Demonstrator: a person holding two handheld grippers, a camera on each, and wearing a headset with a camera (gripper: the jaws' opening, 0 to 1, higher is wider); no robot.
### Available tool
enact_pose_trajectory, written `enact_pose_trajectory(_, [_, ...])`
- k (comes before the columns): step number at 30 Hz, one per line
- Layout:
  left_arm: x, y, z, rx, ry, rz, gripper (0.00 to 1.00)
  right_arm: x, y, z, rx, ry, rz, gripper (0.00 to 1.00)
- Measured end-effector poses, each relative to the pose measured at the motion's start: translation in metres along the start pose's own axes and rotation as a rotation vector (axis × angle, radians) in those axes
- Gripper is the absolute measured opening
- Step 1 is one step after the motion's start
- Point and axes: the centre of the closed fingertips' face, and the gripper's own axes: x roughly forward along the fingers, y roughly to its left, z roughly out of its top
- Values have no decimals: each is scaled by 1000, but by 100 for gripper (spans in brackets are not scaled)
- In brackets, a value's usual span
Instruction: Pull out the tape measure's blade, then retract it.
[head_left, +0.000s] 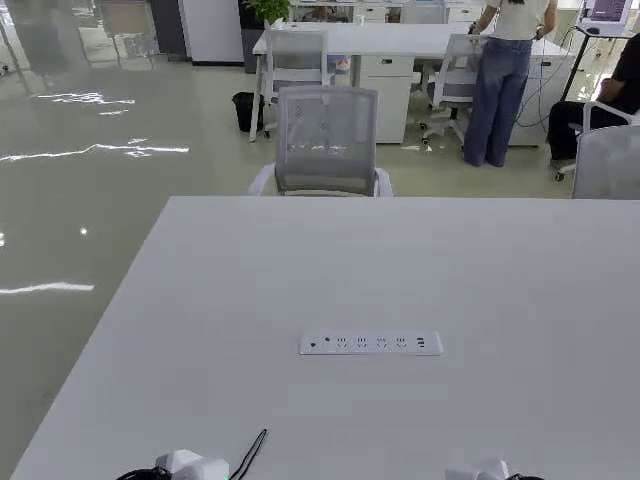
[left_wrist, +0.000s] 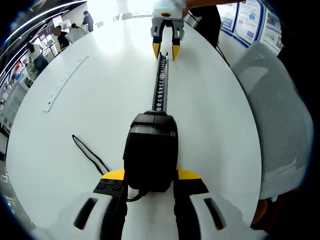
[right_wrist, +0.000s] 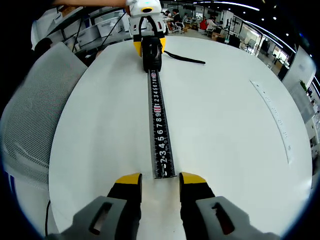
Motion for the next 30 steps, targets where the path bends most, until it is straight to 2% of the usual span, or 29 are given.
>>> enact_pose_trajectory(4, [-3, -2, -4, -7, 3, 9, 35, -3, 1, -5, 6, 10, -17, 33])
enact_pose_trajectory(11, [-13, -5, -10, -38, -25, 47, 42, -14, 5, -4, 64, -14, -59, 37])
enact_pose_trajectory(18, [-27, -13, -9, -136, -73, 88, 49, -28, 15, 0, 117, -39, -104, 43])
enact_pose_trajectory(22, [-37, -15, -9, -191, -107, 143, 52, -36, 17, -4, 176, -33, -160, 47])
enact_pose_trajectory(24, [-40, -16, -8, -209, -124, 165, 55, -41, 23, -3, 190, -44, -166, 49])
enact_pose_trajectory(25, [-43, -20, -8, -226, -129, 170, 57, -44, 27, -2, 211, -59, -179, 50])
enact_pose_trajectory(30, [-47, -29, -9, -256, -138, 199, 61, -50, 36, -6, 241, -66, -213, 56])
